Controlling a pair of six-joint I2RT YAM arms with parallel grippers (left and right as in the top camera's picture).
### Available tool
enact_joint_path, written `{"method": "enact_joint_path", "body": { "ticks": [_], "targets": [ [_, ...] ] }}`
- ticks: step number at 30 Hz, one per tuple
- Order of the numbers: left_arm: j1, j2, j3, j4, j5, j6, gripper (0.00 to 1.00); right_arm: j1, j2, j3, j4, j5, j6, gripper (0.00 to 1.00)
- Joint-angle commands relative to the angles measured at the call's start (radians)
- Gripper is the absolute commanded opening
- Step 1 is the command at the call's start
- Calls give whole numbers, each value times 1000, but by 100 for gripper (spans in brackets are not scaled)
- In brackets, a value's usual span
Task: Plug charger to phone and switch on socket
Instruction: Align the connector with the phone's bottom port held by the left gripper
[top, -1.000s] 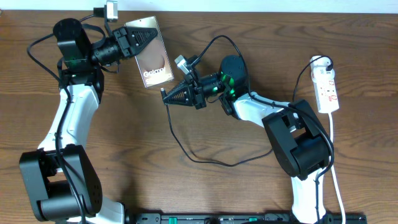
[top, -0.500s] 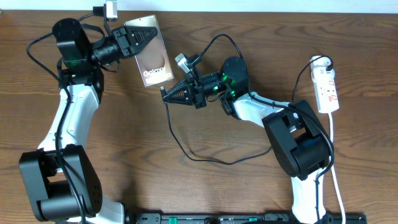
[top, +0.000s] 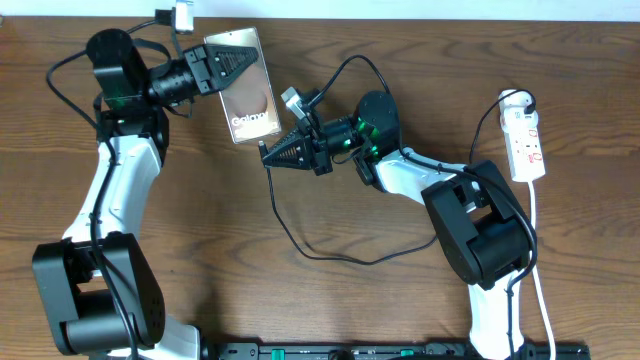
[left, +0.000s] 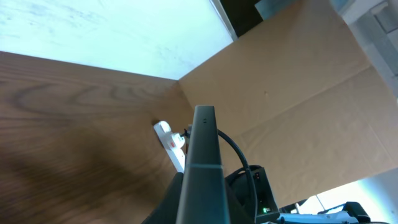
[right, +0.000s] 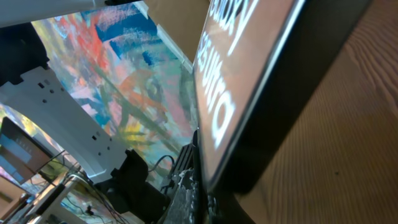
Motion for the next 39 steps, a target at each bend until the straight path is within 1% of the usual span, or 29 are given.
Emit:
{"method": "enact_joint_path", "body": {
  "ticks": [1, 10, 19, 39],
  "targets": [
    [-18, -17, 2, 13, 27, 14, 7, -6, -7, 19, 5, -9, -22, 1],
    [-19, -17, 2, 13, 28, 14, 7, -7, -7, 19, 7, -9, -22, 1],
    [-19, -17, 2, 14, 43, 53, 7, -7, -7, 19, 14, -13, -21, 1],
    [-19, -17, 2, 13, 89, 43, 8, -11, -7, 19, 14, -13, -21, 1]
  ]
}}
